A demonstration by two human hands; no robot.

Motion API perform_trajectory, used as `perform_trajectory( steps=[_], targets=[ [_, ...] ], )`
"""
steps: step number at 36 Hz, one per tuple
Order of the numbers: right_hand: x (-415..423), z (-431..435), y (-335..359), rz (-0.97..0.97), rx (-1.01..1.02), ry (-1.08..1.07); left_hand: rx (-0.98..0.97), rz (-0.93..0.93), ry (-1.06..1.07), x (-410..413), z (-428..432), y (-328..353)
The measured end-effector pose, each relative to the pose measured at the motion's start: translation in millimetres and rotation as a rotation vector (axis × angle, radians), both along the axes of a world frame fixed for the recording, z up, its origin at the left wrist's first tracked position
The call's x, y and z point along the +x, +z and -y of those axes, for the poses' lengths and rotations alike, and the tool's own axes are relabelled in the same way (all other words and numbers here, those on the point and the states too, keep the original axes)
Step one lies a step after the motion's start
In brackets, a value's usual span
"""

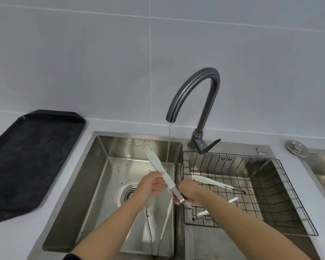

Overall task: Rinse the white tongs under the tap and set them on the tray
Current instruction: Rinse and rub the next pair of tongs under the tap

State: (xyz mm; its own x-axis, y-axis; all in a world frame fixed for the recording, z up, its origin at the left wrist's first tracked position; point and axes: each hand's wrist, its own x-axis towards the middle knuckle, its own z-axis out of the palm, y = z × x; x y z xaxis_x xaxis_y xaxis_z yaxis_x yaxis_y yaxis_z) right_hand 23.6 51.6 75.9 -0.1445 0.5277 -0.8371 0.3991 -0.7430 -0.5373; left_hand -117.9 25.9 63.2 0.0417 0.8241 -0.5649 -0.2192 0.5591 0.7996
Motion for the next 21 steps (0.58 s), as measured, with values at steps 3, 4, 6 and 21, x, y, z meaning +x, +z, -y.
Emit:
perform_trajectory(
  steps=[3, 4, 6, 21],
  targets=[
    [-16, 7, -14, -0.116, -0.061, -0.122, -0.025, 0.053, -0.042, 1, -7, 3],
    [-20, 10, -16, -0.134, -0.073, -0.140, -0.031, 0.044, -0.043, 2, -9, 4],
    [-27, 12, -19, -0.117, -0.056, -0.111, -0.053, 0.009, -0.030, 6, -14, 3],
    [-6, -10, 10, 0.074, 0.657, 0.230, -0.062, -0.170, -0.071, 15, -54, 1]
  ],
)
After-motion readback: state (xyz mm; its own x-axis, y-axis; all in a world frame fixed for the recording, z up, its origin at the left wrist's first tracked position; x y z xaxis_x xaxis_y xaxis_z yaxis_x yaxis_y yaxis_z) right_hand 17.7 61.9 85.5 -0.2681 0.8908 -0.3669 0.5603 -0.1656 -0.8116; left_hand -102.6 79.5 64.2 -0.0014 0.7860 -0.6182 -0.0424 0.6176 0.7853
